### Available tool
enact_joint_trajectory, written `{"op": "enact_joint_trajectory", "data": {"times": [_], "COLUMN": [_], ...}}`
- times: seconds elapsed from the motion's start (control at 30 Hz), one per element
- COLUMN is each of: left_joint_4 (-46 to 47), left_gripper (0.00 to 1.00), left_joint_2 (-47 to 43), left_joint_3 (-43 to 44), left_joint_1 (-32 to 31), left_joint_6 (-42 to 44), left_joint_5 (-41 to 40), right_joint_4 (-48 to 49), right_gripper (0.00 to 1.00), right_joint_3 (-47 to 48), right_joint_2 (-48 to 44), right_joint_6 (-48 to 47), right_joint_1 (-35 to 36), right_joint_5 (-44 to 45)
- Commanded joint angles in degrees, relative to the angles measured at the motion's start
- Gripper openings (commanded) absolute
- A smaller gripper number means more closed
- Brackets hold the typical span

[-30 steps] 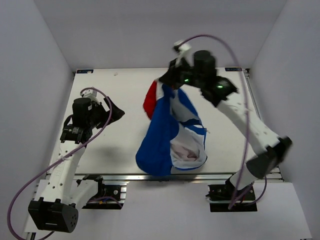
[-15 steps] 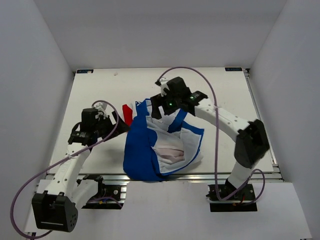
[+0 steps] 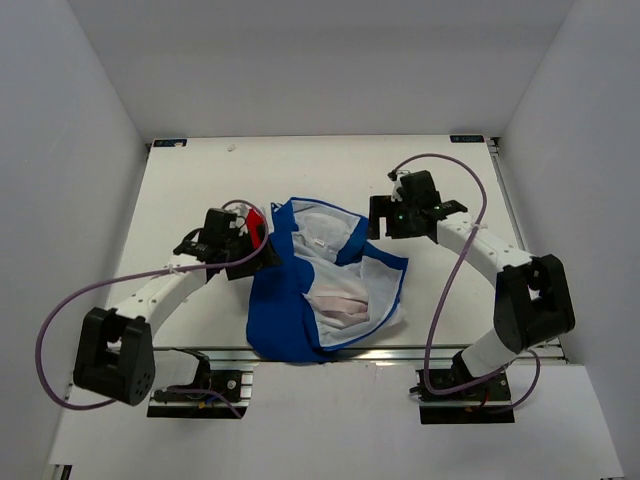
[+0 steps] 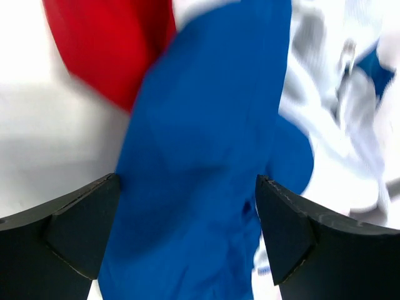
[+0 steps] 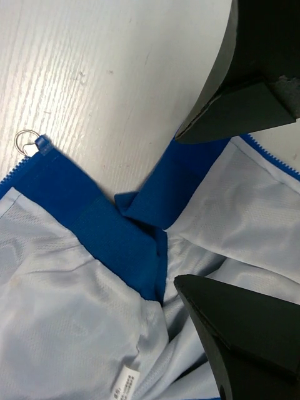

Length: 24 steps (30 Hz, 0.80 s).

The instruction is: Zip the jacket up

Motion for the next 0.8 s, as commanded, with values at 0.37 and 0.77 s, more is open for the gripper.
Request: {"op": "enact_joint_trajectory", "data": {"times": [0.37,0.77], "left_joint_4": [3.11,3.63], "left_gripper": [0.52,0.00], "left_joint_2": [8.74,4.88], "left_joint_3": [6.43,5.03], "left_joint_1": [-0.36,-0.36], "left_joint_6": [2.37,1.93], "left_joint_5": [-3.75,-4.72], "right_joint_4": [2.96,3.66], "right_gripper": [0.88,0.78], "right_joint_3": [12.63,19.68], "right_joint_2": [17.89,29.33], "right_joint_6": [10.92,11.80], "right_joint_1": [0.46,2.65], "right_joint_5": [13.21,12.77]}}
